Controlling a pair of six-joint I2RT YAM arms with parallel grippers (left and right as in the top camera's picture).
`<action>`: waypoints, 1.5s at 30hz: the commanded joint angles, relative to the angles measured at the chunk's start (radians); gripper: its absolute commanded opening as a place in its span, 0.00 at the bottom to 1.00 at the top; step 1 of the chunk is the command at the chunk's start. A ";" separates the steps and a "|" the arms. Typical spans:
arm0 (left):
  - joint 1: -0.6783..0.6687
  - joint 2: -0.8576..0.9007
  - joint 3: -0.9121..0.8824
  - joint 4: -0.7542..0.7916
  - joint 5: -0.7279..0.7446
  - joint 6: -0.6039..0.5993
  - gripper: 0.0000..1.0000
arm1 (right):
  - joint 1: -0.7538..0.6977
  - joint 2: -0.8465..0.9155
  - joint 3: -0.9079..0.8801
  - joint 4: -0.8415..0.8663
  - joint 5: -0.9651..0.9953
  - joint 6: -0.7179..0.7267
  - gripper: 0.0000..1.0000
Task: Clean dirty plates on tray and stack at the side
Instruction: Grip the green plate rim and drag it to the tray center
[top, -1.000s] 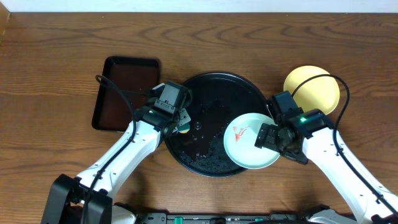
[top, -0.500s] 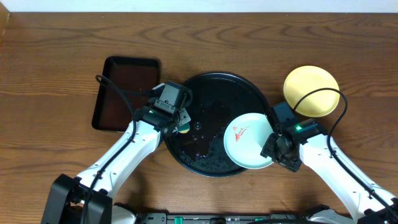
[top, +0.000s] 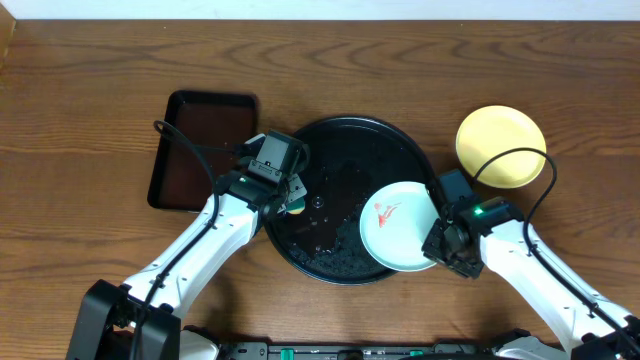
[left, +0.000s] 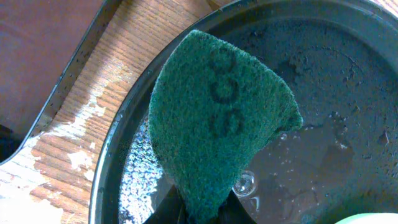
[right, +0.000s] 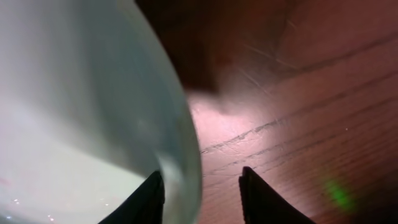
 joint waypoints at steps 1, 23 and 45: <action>-0.001 0.002 -0.009 0.001 -0.005 0.010 0.08 | 0.010 0.004 -0.007 0.009 0.008 0.011 0.27; -0.001 0.002 -0.009 0.001 -0.005 0.010 0.08 | 0.010 0.004 0.145 -0.046 -0.010 -0.111 0.02; -0.001 0.002 -0.009 0.002 -0.005 0.010 0.08 | 0.161 0.039 0.146 0.239 -0.077 -0.119 0.02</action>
